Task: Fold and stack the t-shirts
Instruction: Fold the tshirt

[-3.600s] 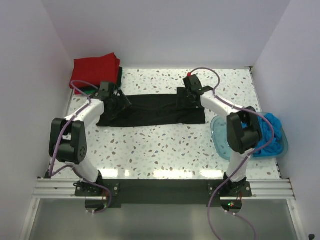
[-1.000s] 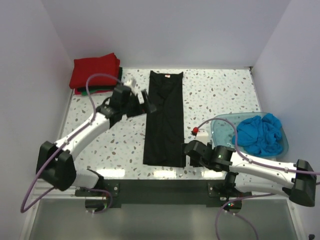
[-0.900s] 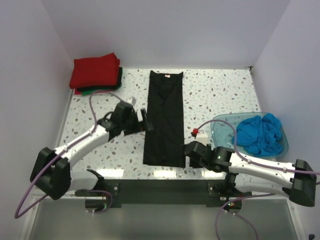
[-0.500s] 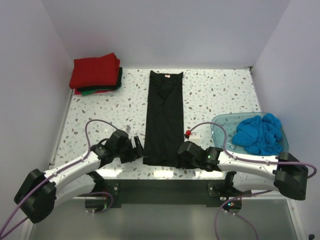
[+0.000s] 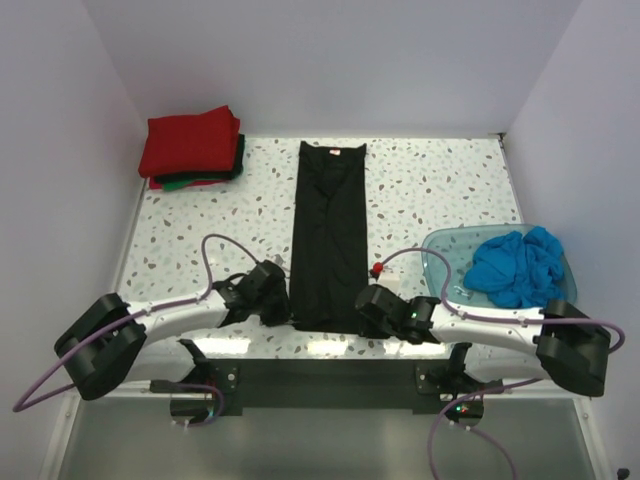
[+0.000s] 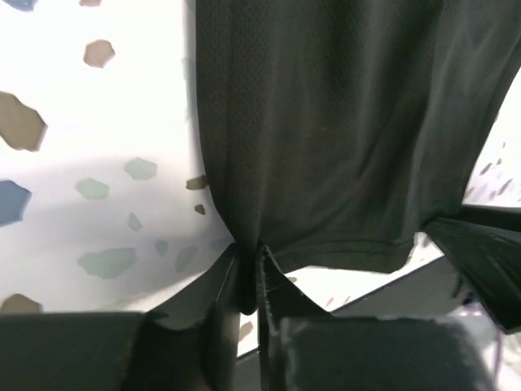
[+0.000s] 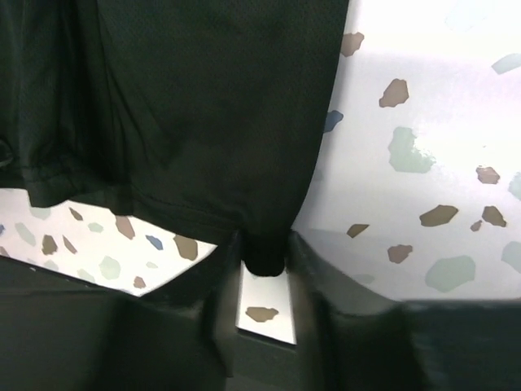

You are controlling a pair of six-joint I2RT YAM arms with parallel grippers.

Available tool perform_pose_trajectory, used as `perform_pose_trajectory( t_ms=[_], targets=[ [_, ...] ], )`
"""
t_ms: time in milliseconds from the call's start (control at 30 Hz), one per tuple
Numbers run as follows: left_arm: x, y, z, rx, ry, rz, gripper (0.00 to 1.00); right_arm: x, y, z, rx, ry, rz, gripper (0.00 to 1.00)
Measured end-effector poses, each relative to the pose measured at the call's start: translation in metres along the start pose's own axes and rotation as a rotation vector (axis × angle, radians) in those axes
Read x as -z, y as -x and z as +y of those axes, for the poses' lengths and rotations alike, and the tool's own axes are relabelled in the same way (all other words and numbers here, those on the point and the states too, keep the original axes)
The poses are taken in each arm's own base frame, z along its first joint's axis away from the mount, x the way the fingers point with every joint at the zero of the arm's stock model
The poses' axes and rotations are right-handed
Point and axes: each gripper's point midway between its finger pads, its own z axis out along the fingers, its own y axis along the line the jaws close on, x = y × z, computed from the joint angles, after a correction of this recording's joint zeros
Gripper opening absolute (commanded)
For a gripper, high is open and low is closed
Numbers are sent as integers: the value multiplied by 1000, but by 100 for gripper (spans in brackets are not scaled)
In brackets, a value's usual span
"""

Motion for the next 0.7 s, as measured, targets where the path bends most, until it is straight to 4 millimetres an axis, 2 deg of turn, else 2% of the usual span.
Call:
perform_pose_trajectory(
  t_ms=[100,133,167,333,467,700],
  targets=[
    [-1,-1,1,1,9,-3,0,-3,-3,2,-8,14,9,14],
    [-1,-2,0,-1,9,-5,0,-4,-4,4,-14,22,13,2],
    [-1,-1,0,-5,10,-10,0,-4,-4,5,-14,31,16,0],
    [5,-7,5,-35,28,-35,0,0,-12,8,-24,70,46,0],
    [13,-15,12,-59,48,-32,0,16,-22,14,6,130,69,0],
    [22,-12,8,-64,49,-44,0,32,-16,17,27,144,51,0]
  ],
)
